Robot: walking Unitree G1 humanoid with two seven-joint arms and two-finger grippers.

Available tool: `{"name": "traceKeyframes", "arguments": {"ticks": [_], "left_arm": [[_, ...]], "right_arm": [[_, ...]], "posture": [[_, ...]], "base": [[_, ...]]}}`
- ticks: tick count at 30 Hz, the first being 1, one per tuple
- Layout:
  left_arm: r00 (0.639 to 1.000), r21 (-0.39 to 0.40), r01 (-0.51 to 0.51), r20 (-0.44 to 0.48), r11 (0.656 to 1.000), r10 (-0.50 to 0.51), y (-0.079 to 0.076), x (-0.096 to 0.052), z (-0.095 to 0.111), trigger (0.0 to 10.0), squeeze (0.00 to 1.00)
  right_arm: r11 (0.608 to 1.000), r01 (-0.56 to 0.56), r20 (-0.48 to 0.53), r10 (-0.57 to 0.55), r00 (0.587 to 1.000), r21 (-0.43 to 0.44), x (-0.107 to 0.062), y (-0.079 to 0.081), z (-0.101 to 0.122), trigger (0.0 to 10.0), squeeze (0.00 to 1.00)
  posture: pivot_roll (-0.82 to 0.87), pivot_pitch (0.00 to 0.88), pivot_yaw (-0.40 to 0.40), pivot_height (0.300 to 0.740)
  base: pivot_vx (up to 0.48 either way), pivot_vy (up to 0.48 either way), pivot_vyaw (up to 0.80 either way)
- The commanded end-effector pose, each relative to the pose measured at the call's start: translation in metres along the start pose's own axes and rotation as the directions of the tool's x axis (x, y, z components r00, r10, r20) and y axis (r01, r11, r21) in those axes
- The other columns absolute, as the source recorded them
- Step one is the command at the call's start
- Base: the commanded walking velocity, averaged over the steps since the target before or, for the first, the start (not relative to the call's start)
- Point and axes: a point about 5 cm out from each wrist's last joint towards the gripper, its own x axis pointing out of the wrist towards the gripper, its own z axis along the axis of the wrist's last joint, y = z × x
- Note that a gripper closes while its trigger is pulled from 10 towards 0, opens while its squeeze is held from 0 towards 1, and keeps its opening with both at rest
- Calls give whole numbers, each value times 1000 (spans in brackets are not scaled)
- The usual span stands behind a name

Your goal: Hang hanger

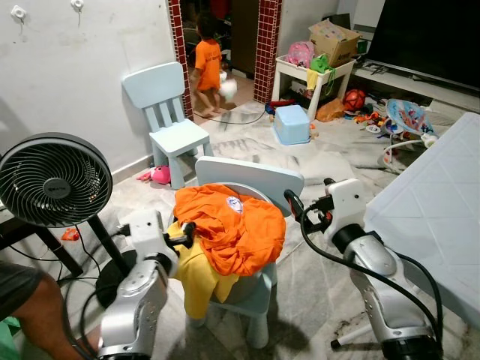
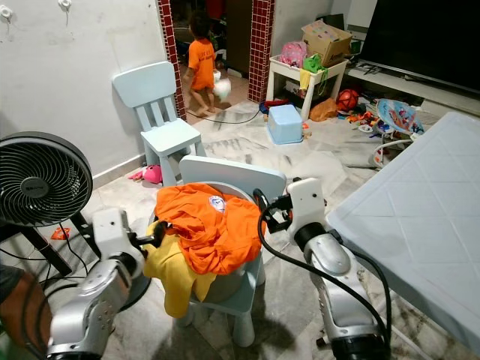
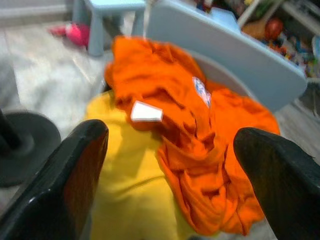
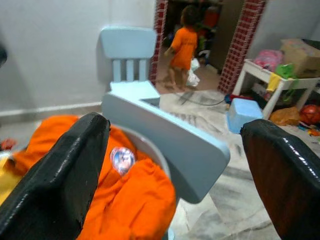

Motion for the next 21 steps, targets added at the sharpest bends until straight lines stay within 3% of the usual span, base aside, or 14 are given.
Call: {"name": "traceKeyframes", "arguments": {"ticks": [1,5,10,11,12,15,21], "left_arm": [[999,-8,12,-30,1000,-13,-9,8,-3,10000,0],[997,-60,-1,-77,998,-4,-14,18,-9,10000,0],[996,-45,-4,-87,999,0,-24,28,-7,10000,0],[995,-63,1,-99,998,-7,-28,32,-8,10000,0],[995,-63,1,-99,998,-7,-28,32,-8,10000,0],[991,-90,-3,-132,996,-9,-32,39,-14,10000,0],[989,-102,-9,-151,995,-6,-38,43,-20,10000,0]], "right_arm": [[999,-36,2,36,999,-26,-4,2,6,10000,0],[999,-18,-17,17,1000,-41,-11,-6,8,10000,0],[997,-67,-71,63,995,-48,-31,-10,8,10000,0],[990,-133,-102,127,987,-48,-44,-7,10,10000,0],[990,-133,-102,127,987,-48,-44,-7,10,10000,0],[968,-244,-182,229,956,-61,-70,-2,8,10000,0],[953,-300,-272,280,921,-35,-97,1,1,10000,0]], "posture": [[-164,0,-11,740],[-199,0,-15,740],[-258,2,-20,740],[-288,14,-20,740],[-288,14,-20,740],[-318,36,-26,740],[-346,76,-42,740]], "base": [[0,0,0],[0,0,0],[0,0,0],[0,0,0],[0,0,0],[0,0,0],[0,0,0]]}}
